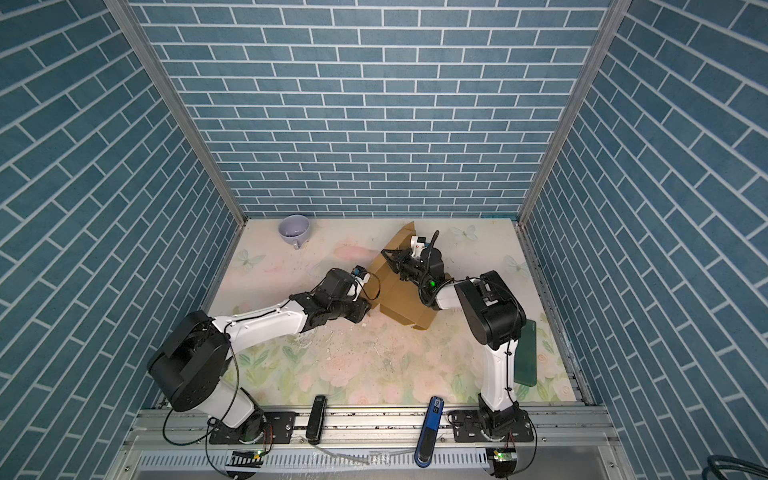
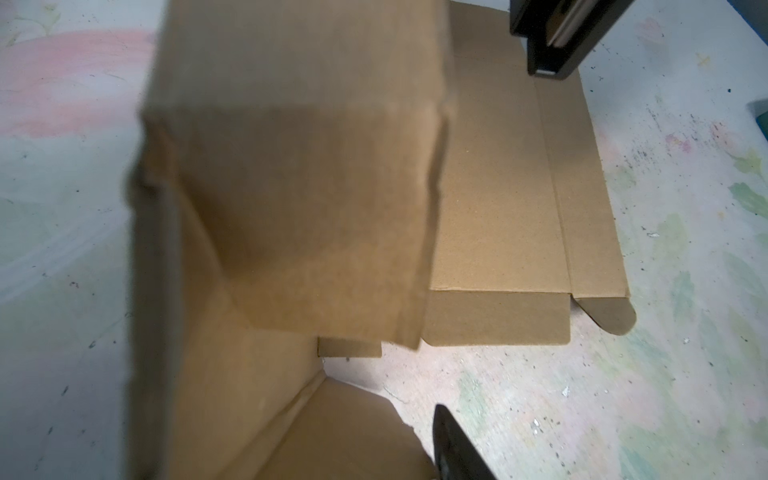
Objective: Fold the paper box
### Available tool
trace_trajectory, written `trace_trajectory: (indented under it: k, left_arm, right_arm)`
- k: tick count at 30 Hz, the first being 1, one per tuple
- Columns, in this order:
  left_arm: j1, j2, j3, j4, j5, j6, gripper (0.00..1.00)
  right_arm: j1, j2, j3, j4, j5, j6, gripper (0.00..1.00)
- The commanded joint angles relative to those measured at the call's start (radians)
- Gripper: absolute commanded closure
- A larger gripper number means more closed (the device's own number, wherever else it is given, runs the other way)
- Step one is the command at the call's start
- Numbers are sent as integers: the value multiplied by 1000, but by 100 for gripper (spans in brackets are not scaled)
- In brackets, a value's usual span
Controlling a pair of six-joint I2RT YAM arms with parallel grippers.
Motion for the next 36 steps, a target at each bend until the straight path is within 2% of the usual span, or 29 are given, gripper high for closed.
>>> trace_trajectory:
  k: [1, 10, 15, 24, 31, 36]
  left_arm:
    - [-6, -69, -7, 3, 4, -4, 54]
    - [1, -209, -89, -48, -24, 60, 49]
    - [13, -207, -110, -29, -30, 60, 51]
    - [24, -314, -172, -36, -47, 54, 51]
    - [62, -235, -241, 108, -31, 46, 53]
    - [67, -130, -225, 187, -32, 75, 54]
  right_arm:
    - [2, -18, -30, 9, 2, -3, 100]
    - [2, -22, -31, 7, 2, -6, 100]
    - [2, -31, -32, -3, 2, -7, 100]
    - [1, -39, -30, -23, 2, -15, 100]
    - [0, -48, -31, -43, -3, -18, 100]
    - [0, -47, -25, -53, -8, -20, 100]
